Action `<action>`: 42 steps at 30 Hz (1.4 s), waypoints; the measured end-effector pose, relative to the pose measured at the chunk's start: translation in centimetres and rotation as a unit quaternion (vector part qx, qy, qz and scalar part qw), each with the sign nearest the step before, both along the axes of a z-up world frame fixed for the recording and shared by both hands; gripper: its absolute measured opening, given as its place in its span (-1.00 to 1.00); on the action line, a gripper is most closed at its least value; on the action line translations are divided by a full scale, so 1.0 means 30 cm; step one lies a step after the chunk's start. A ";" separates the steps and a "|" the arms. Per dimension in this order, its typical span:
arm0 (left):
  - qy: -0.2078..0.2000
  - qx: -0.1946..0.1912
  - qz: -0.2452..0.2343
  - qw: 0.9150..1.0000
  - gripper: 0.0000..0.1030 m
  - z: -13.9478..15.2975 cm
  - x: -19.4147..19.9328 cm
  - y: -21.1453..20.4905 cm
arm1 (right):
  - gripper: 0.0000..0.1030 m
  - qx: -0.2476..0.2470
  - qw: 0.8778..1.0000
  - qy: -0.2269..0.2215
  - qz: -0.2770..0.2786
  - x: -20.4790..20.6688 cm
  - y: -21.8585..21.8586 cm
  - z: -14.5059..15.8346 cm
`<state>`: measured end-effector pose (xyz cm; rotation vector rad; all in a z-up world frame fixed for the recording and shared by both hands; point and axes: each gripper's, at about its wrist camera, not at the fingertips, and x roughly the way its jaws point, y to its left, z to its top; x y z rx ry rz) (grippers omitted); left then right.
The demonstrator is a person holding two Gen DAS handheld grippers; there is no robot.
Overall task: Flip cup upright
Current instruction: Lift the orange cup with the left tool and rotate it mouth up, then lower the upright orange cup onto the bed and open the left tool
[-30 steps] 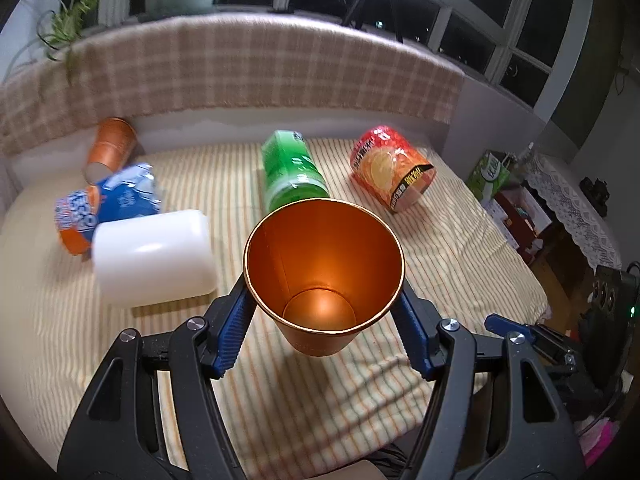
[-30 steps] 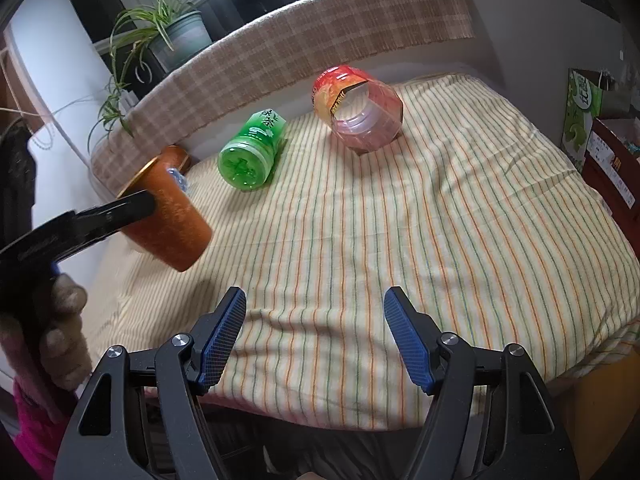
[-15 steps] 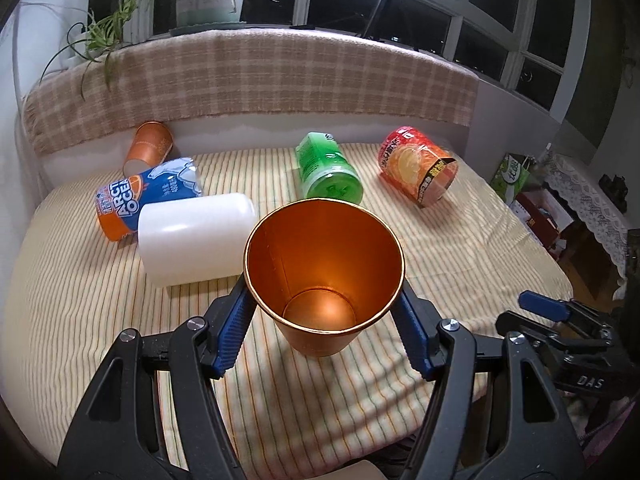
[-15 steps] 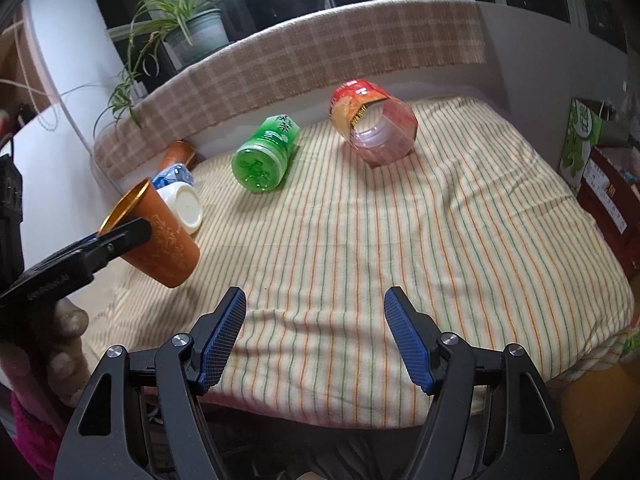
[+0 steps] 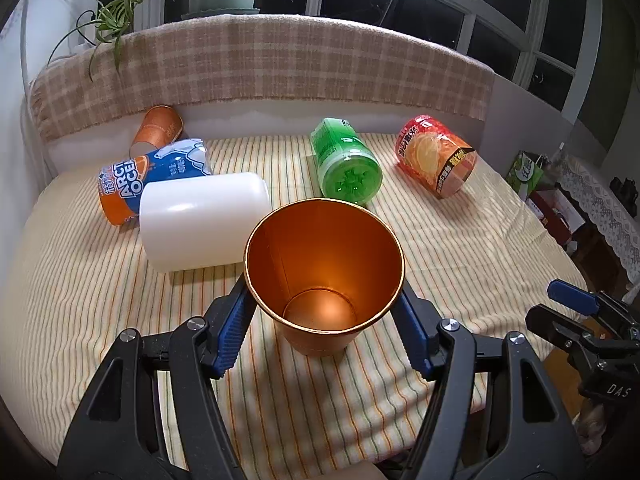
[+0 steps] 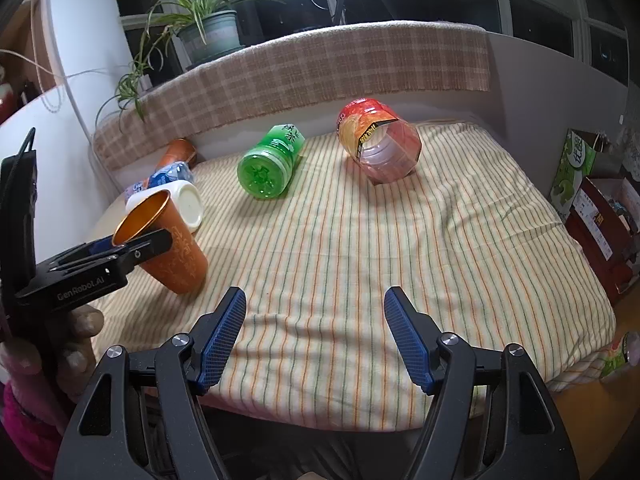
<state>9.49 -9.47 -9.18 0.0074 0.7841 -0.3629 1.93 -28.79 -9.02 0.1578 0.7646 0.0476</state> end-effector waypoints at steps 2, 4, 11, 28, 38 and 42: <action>0.002 0.001 -0.002 1.000 0.31 -0.004 0.001 -0.004 | 0.39 0.000 1.000 0.001 0.000 0.000 -0.001 0.000; 0.003 0.003 -0.006 1.000 0.31 -0.007 0.001 -0.008 | 0.39 0.001 1.000 0.000 -0.002 -0.001 -0.002 0.000; 0.005 0.007 -0.012 1.000 0.32 -0.014 0.001 -0.014 | 0.39 -0.001 1.000 -0.001 -0.001 0.001 -0.003 0.000; 0.019 -0.008 -0.028 0.999 0.73 -0.014 -0.017 0.021 | 0.39 -0.006 1.000 -0.003 0.002 -0.001 0.015 0.003; -0.012 -0.002 0.002 1.000 0.75 0.033 -0.088 0.128 | 0.39 -0.032 0.999 -0.032 0.000 -0.003 0.047 0.052; -0.045 -0.003 0.033 0.998 0.75 0.086 -0.131 0.188 | 0.39 -0.051 0.997 -0.052 0.001 -0.008 0.074 0.085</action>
